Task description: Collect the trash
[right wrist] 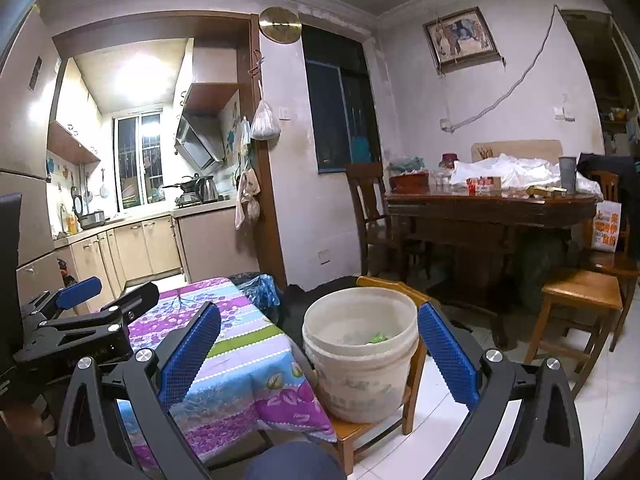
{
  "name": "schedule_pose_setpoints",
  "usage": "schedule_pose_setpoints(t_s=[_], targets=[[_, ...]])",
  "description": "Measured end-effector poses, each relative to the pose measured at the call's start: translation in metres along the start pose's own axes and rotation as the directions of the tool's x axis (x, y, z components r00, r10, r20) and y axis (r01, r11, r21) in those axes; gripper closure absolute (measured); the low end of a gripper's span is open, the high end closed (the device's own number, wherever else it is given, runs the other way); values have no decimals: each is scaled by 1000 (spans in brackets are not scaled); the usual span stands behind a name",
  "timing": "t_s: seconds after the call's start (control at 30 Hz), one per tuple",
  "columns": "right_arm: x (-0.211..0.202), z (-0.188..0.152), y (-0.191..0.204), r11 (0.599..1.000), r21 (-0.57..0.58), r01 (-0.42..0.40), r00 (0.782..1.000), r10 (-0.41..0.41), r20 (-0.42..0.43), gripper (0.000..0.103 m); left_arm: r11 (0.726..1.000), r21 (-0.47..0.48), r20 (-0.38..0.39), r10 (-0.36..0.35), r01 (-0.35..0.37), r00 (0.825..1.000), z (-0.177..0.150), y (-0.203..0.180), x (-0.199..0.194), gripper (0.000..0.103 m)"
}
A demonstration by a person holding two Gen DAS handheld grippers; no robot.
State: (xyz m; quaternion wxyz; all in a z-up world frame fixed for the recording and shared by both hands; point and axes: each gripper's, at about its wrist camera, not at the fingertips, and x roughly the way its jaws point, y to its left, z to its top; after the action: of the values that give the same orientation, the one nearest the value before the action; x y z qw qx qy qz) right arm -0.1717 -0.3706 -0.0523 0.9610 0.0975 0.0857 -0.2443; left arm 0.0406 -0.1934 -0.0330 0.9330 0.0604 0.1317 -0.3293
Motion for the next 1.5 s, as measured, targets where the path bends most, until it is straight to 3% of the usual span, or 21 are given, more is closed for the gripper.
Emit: schedule_pose_setpoints(t_s=[1.5], targets=[[-2, -6, -2, 999, -14, 29, 1000, -29, 4, 5, 1000, 11, -15, -21, 21, 1000, -6, 1, -2, 6]])
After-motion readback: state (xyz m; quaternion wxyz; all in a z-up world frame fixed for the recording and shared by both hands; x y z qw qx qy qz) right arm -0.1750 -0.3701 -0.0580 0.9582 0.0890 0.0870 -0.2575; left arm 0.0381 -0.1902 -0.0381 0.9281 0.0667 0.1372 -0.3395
